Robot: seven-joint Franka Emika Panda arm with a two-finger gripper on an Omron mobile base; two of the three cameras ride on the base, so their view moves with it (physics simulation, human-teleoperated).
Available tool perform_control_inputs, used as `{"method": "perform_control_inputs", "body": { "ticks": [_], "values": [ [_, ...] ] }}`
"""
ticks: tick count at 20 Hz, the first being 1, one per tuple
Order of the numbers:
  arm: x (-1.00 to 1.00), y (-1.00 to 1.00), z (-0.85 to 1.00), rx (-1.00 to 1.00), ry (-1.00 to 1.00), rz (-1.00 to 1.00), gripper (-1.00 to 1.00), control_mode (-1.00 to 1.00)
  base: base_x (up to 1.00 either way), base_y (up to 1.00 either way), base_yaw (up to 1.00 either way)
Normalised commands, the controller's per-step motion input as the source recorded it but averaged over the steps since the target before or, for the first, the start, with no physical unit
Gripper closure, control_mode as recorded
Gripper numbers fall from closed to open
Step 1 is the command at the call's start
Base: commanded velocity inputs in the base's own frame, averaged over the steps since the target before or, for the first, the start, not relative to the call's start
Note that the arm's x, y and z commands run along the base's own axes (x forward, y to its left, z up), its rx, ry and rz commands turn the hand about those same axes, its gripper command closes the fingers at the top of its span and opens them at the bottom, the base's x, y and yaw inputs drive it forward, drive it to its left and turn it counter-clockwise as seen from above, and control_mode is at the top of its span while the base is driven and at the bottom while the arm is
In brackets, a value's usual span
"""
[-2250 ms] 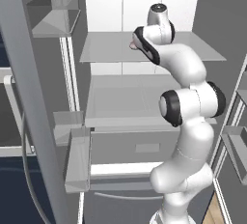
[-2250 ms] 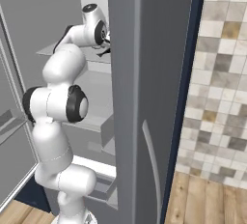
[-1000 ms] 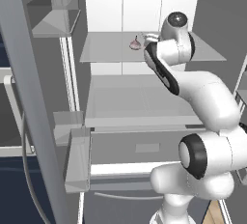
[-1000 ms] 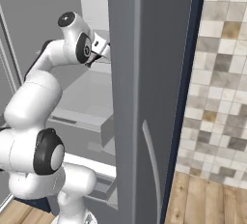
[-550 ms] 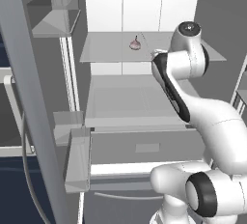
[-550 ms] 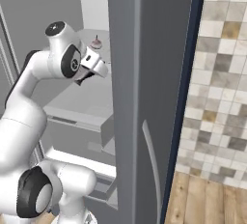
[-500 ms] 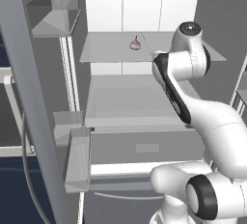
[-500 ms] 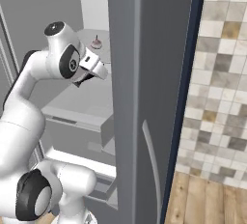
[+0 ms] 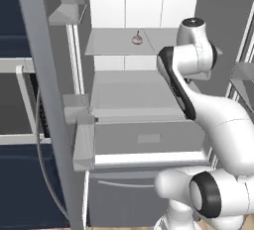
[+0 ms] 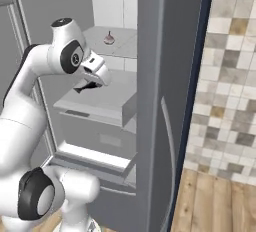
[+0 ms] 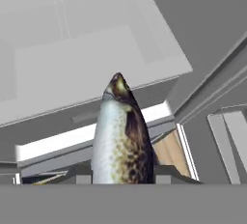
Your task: Take the cheese, fish, and garlic from the fridge and place them on the plate on the dining counter to create an appetizer plate.
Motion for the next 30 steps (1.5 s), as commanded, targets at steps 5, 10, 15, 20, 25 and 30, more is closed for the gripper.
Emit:
{"method": "perform_control_inputs", "body": {
  "ticks": [5,10,15,20,25,30],
  "values": [
    [0.0,0.0,0.0,0.0,0.0,0.0,1.0,1.0,-1.0,0.53,-0.07],
    [0.0,0.0,0.0,0.0,0.0,0.0,1.0,1.0,-0.91,0.2,-0.68],
    [0.0,0.0,0.0,0.0,0.0,0.0,1.0,1.0,-0.7,0.05,-0.84],
    [0.0,0.0,0.0,0.0,0.0,0.0,1.0,1.0,-0.54,0.0,-0.84],
    [0.0,0.0,0.0,0.0,0.0,0.0,1.0,1.0,-0.03,-0.18,-0.86],
    [0.0,0.0,0.0,0.0,0.0,0.0,1.0,1.0,0.01,-0.24,-0.86]
  ]
}}
